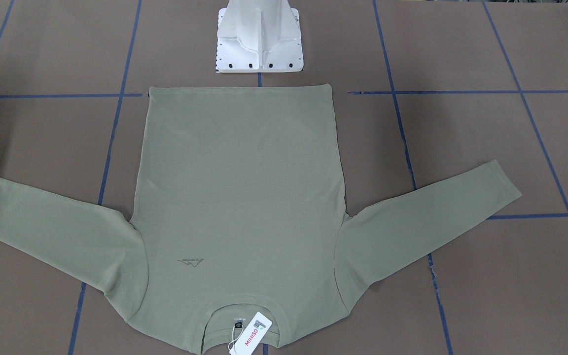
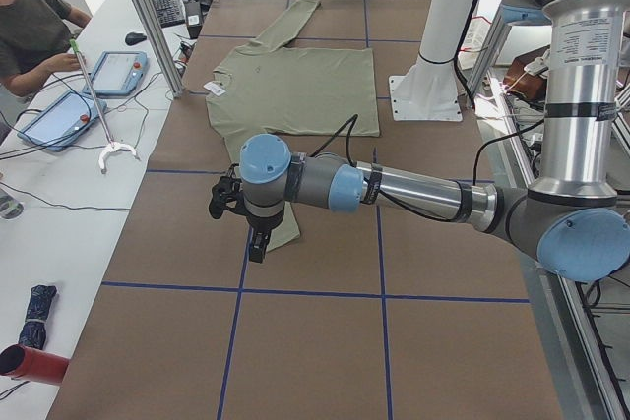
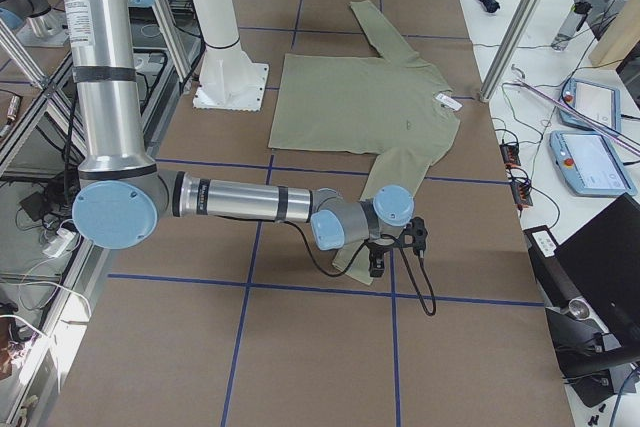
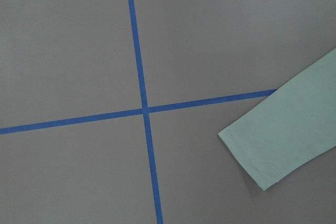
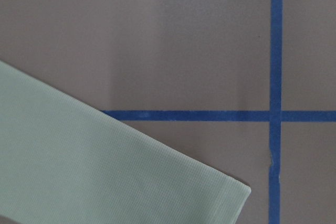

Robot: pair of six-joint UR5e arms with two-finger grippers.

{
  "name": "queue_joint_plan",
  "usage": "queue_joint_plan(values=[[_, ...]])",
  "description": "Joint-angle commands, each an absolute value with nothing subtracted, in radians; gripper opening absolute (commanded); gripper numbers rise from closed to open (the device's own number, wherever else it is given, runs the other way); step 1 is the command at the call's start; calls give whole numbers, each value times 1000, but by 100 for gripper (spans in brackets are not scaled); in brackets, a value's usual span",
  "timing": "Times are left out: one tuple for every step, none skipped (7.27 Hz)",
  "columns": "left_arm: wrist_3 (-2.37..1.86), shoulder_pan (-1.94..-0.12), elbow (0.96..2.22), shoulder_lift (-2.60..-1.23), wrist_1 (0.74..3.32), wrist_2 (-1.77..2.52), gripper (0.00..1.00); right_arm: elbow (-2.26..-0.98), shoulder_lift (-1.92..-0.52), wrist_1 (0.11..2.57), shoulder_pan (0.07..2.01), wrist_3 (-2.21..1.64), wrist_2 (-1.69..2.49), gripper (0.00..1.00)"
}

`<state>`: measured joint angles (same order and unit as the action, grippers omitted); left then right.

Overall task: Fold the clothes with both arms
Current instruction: 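Move the right gripper toward the sleeve cuff nearest it and grasp it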

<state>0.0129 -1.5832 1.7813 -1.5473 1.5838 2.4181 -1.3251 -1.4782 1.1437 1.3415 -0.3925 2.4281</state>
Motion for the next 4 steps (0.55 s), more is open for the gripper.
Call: queue_joint_plan(values=[[12,-1583,1782,-1554,1585,2437,100,-1177,-1453,939,1316,-574,2427,93],[11,-1583,1782,-1555,1591,2437,100,-1167,-1453,931,1290,-606,2416,91],[11,-1583,1782,-1555,1591,2437,100,-1158,-1457,933,1289,-609,2405,89],[11,-1583,1782,-1557,1591,2437,100,-1148,-1457,933,1287,-607,2402,86]])
